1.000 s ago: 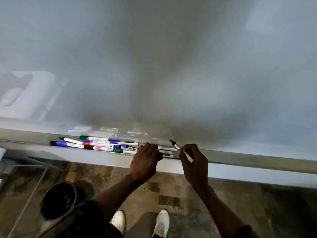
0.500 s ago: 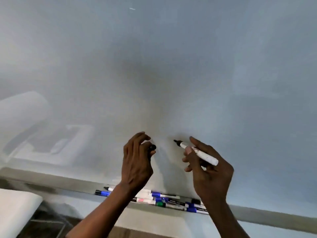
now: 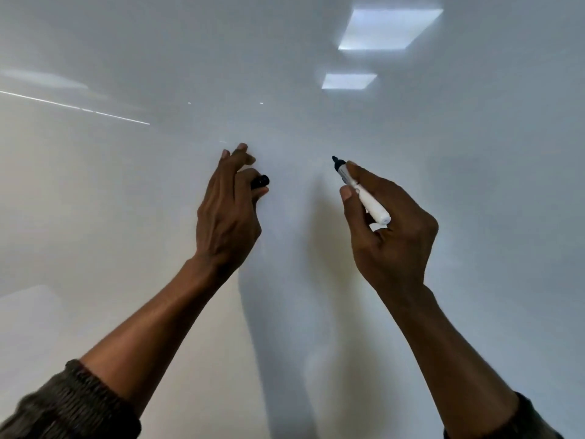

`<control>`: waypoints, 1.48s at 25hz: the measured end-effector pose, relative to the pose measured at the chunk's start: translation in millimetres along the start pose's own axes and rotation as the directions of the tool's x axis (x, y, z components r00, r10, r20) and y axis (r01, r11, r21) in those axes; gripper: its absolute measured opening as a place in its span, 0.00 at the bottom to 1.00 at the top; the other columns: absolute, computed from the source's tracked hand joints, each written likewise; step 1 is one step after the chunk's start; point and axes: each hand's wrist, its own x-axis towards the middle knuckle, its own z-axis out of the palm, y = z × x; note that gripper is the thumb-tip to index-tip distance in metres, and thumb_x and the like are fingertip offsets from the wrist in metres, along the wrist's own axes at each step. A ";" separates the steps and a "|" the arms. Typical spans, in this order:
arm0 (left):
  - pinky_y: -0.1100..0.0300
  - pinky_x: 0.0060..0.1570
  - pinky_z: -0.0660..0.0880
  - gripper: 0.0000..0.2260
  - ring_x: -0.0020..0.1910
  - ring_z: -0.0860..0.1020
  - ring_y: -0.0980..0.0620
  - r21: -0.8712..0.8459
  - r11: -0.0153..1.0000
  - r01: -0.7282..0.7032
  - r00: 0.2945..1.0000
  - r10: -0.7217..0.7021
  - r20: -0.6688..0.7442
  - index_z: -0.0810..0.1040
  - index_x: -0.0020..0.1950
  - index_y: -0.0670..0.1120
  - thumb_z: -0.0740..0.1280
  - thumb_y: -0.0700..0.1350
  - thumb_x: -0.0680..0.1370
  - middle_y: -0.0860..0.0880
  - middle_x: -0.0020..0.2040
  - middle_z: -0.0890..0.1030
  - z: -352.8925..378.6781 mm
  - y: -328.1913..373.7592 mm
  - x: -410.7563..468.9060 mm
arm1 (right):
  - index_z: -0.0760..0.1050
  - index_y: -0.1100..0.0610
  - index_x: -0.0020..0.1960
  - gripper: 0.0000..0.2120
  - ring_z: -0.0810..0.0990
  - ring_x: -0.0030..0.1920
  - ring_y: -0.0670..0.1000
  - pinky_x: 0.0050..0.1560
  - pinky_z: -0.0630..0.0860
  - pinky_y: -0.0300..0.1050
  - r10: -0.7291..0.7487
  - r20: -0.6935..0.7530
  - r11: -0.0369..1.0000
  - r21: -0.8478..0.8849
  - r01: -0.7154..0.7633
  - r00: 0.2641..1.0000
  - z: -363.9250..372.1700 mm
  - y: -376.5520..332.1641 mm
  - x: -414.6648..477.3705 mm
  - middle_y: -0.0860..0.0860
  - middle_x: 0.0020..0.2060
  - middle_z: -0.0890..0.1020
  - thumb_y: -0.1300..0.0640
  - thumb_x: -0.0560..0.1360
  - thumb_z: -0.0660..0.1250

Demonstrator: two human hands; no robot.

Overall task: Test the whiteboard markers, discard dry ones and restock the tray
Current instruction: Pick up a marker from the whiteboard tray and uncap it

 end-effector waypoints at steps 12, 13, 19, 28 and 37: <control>0.45 0.69 0.79 0.17 0.76 0.75 0.38 0.165 0.962 -0.216 0.975 0.222 -0.021 0.82 0.57 0.33 0.56 0.39 0.90 0.34 0.75 0.76 -3.4 -25.9 33.2 | 0.84 0.53 0.65 0.13 0.84 0.45 0.48 0.38 0.77 0.43 -0.100 0.038 0.959 -0.264 0.107 0.994 47.6 6.7 36.9 0.48 0.46 0.86 0.52 0.83 0.69; 0.46 0.69 0.79 0.18 0.76 0.75 0.39 0.151 0.964 -0.217 0.975 0.221 -0.012 0.82 0.57 0.33 0.54 0.39 0.91 0.35 0.75 0.76 -5.2 -26.6 32.7 | 0.84 0.53 0.65 0.13 0.84 0.46 0.47 0.38 0.78 0.45 -0.124 0.069 0.951 -0.275 0.138 0.990 44.8 6.9 29.7 0.48 0.46 0.87 0.53 0.82 0.69; 0.46 0.67 0.80 0.10 0.76 0.73 0.41 0.075 0.983 -0.165 0.984 0.169 -0.059 0.77 0.65 0.33 0.65 0.31 0.84 0.36 0.76 0.75 -5.9 -24.6 30.3 | 0.85 0.56 0.63 0.12 0.83 0.42 0.49 0.35 0.77 0.48 -0.069 0.050 0.949 -0.305 0.081 0.996 18.0 10.4 -32.6 0.49 0.44 0.86 0.57 0.81 0.70; 0.50 0.70 0.77 0.25 0.78 0.72 0.41 -0.008 0.997 -0.081 0.997 0.081 -0.007 0.70 0.80 0.35 0.68 0.31 0.83 0.42 0.81 0.67 -2.1 -27.7 23.4 | 0.87 0.54 0.58 0.11 0.83 0.40 0.46 0.34 0.74 0.36 0.033 0.261 0.952 -0.301 0.049 0.965 -14.3 -2.4 -135.7 0.45 0.43 0.85 0.58 0.76 0.72; 0.57 0.56 0.83 0.06 0.57 0.87 0.57 -0.506 0.692 0.514 0.823 -0.565 0.063 0.85 0.56 0.41 0.74 0.43 0.83 0.54 0.55 0.89 -48.8 33.7 -23.8 | 0.87 0.62 0.51 0.08 0.86 0.39 0.66 0.31 0.75 0.48 0.780 0.414 0.328 0.366 -0.871 0.468 -27.9 -41.9 -117.2 0.63 0.42 0.88 0.65 0.79 0.68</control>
